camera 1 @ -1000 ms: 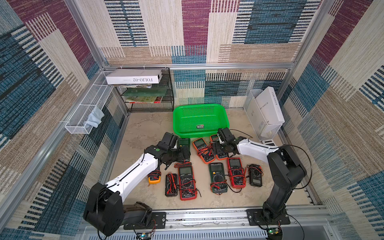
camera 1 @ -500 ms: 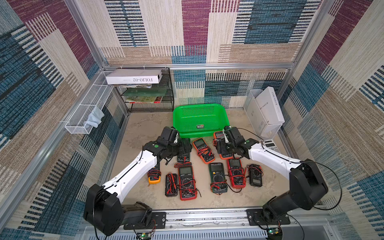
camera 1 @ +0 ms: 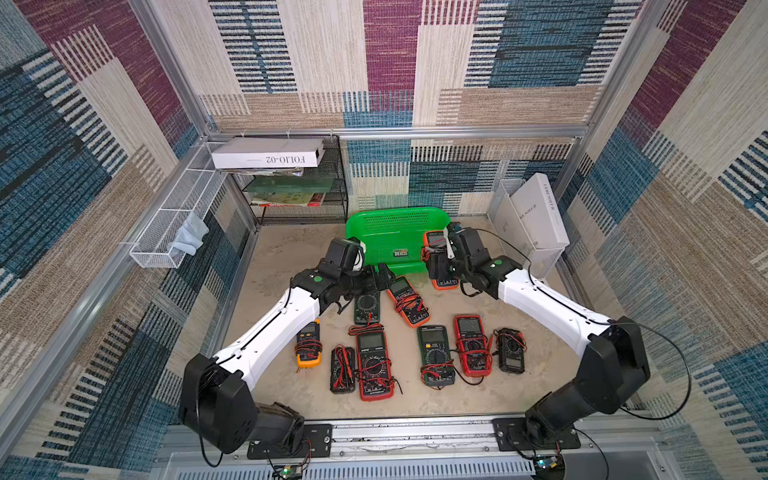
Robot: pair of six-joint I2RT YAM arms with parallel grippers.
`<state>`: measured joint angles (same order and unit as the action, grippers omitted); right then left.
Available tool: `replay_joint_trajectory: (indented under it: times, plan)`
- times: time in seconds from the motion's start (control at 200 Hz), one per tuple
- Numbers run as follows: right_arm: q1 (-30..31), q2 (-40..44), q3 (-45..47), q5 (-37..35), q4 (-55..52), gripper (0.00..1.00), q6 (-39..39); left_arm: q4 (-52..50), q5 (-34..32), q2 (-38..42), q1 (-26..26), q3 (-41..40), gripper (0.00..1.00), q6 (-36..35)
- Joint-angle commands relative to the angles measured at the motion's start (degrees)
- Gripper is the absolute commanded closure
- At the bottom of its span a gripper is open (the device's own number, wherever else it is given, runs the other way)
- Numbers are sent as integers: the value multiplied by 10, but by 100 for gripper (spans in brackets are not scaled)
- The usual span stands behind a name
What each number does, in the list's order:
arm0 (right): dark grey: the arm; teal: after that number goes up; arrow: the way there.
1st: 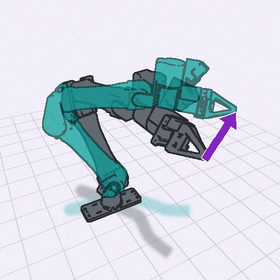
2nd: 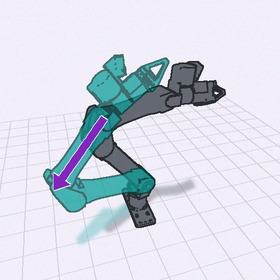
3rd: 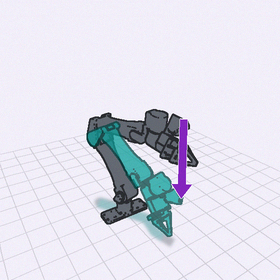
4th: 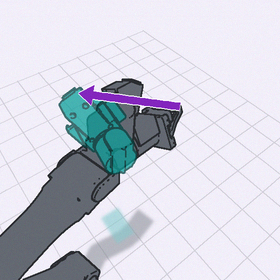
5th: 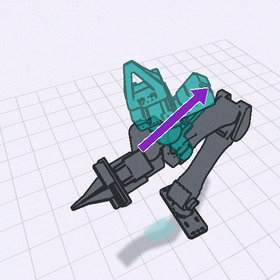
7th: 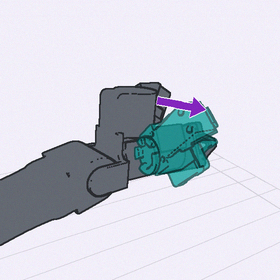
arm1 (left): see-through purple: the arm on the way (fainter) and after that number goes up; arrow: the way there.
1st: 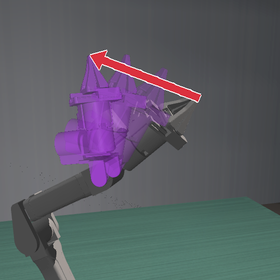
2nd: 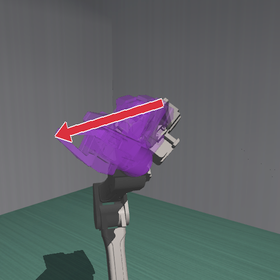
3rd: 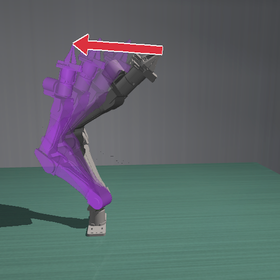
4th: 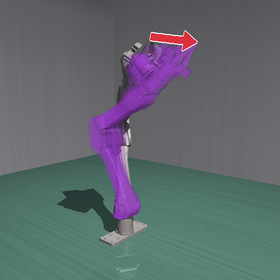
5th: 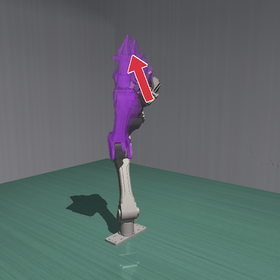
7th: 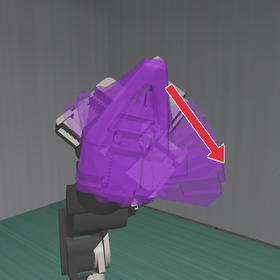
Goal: Put the multimeter into the basket
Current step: Adjust the basket at the center of the board.
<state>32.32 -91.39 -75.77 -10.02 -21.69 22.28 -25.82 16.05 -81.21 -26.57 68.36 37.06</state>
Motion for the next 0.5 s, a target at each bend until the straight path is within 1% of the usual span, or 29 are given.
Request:
replay_joint_trajectory:
  times: [0.0, 0.165, 0.496]
  plan:
    - [-4, -41, -52, -16, 15, 32, -15, 46, 30, -10, 0, 8, 0, -7]
    - [-17, -121, -140, -15, 12, 31, -25, 65, 43, -29, 0, 21, 0, -6]
    - [-50, -280, -312, -7, -15, 31, -51, 54, 34, -51, 0, 46, 0, -5]
